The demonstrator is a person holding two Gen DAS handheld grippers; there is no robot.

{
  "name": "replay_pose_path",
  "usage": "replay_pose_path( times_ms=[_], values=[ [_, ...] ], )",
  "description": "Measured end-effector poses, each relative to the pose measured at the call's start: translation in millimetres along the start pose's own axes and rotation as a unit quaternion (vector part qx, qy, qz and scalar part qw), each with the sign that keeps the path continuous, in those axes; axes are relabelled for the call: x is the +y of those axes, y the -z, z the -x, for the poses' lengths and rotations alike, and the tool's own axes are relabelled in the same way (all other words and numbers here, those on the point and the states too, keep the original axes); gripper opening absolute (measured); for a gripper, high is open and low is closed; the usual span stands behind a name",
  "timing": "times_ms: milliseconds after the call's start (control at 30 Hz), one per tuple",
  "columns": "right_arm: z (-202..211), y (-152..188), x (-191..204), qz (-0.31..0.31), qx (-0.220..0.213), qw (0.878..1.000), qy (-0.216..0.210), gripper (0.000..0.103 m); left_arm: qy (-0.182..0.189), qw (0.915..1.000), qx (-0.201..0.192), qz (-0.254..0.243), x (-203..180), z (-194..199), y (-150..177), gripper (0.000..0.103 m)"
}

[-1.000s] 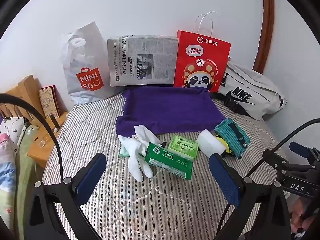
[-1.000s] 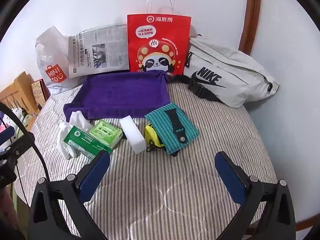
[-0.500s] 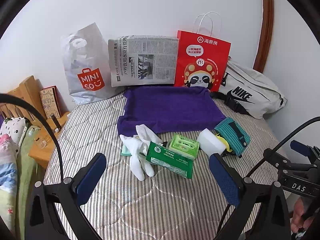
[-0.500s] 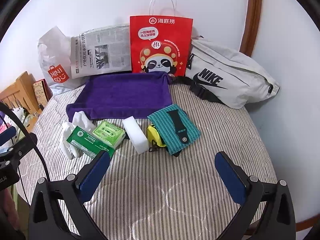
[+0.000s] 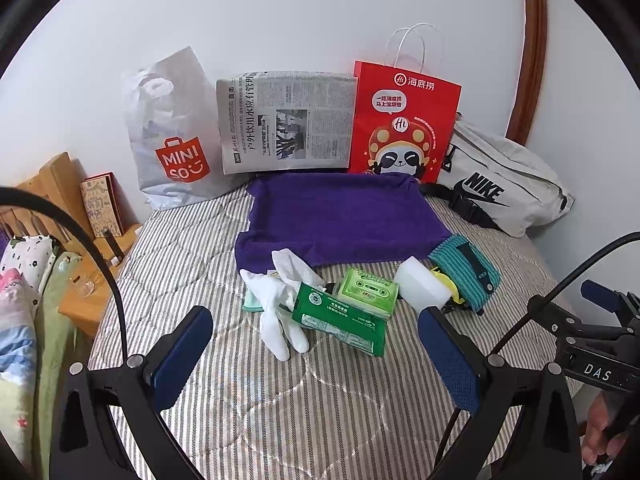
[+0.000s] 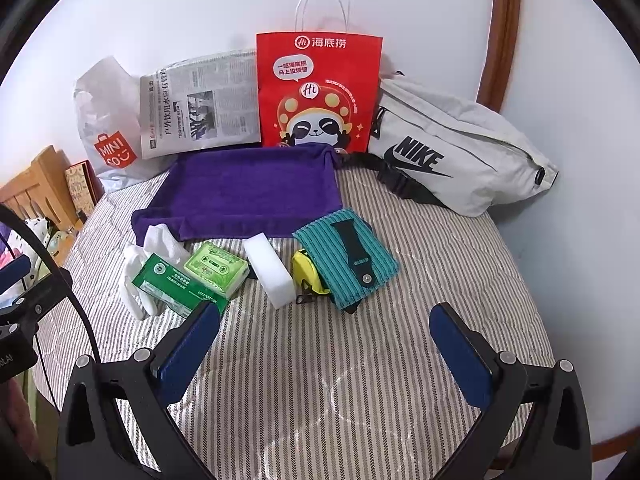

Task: Organize soft objects

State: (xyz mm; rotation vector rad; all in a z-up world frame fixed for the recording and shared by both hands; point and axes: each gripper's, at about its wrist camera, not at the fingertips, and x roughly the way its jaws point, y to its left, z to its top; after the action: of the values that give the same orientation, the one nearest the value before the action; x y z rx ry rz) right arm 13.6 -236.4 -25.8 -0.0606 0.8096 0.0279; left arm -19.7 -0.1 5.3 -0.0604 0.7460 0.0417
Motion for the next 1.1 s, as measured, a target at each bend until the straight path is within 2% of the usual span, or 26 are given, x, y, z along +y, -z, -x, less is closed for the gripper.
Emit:
replay_pose_path(
  times_ms=[800,1100],
  values=[
    [-3.1,3.6,1.1,0.001,0.004,1.0,0.003,0.103,-0.005,1.0,0.004,-0.005,-2.7,-0.6,-0.6,0.103],
    [-1.9,3.6,-0.1,-0.002,0.002,1.0,0.003,0.103,0.005,1.0,0.006,-0.006,-2.8,-0.3,1.1,0.103]
  ],
)
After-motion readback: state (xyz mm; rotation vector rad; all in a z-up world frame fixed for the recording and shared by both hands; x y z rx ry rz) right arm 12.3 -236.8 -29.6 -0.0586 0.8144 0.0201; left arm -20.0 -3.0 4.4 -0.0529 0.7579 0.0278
